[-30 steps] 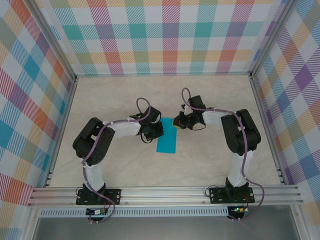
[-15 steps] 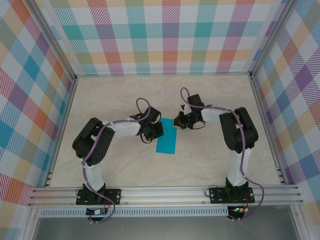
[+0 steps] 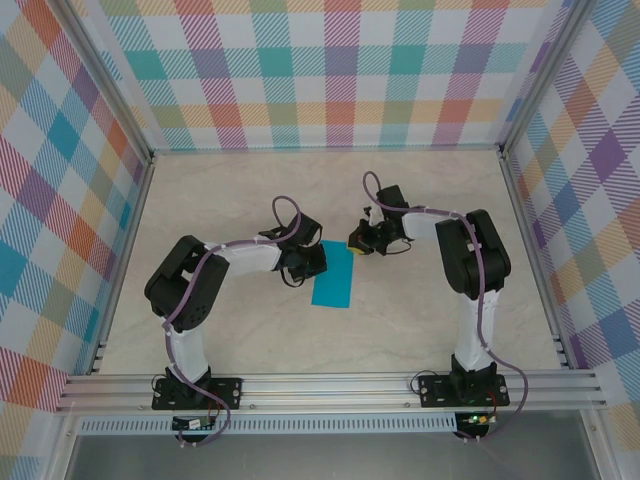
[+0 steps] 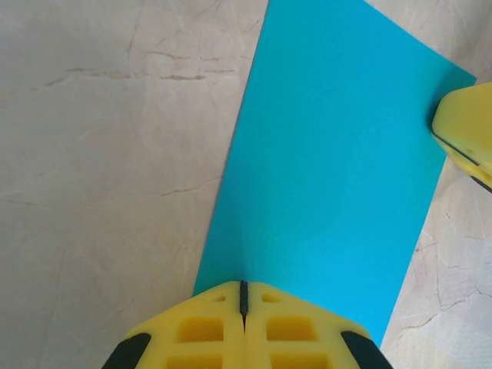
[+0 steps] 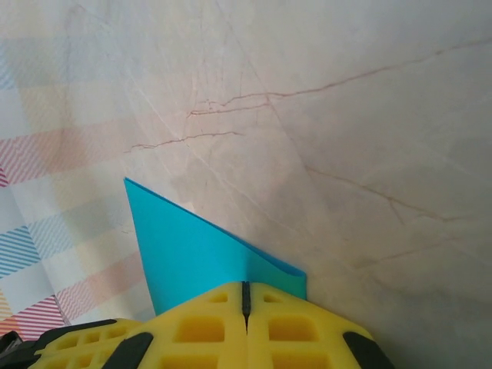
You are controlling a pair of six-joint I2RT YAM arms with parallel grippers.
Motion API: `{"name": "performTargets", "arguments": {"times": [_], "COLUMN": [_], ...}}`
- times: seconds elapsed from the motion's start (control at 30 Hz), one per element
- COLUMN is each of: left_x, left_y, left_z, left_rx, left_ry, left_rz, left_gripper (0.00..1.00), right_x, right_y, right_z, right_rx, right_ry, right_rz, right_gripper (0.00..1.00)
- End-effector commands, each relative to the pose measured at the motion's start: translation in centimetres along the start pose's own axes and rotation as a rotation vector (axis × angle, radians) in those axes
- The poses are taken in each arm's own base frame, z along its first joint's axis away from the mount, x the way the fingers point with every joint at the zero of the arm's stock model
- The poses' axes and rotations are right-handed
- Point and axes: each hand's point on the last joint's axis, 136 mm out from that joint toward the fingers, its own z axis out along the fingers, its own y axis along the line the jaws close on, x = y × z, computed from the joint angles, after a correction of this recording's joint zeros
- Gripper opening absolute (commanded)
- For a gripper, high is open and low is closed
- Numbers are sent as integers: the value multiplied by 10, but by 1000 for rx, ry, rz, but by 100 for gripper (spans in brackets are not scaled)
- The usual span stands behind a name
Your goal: Fold a paper plane with a square sheet of paper (pick it up from the middle)
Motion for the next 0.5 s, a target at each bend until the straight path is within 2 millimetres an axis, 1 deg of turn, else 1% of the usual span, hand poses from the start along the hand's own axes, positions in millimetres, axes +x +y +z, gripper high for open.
{"name": "performTargets", "arguments": {"times": [0.0,0.13,0.27,0.37,0.47], "left_x": [28,28,28,28,29], "left_y": [31,32,32,32,32], "left_z": [4,4,4,4,4], "left_rx": [-119,-121,-121,-120,-119], "left_ry": [83,83,86,84,85], "left_rz": [4,6,5,6,5], "left_gripper": [0,0,0,0,0], "right_x": [5,-5,-18,-23,-25], "right_y": [-12,5,23,23,17], "right_z": [4,-12,-24,-24,-18], "right_rx": [38,44,-6,-19,-15], "right_ry": [23,-1,-22,-24,-12], "right_rz": [18,-16,-30,-24,-6], "right_gripper": [3,3,3,4,3]}}
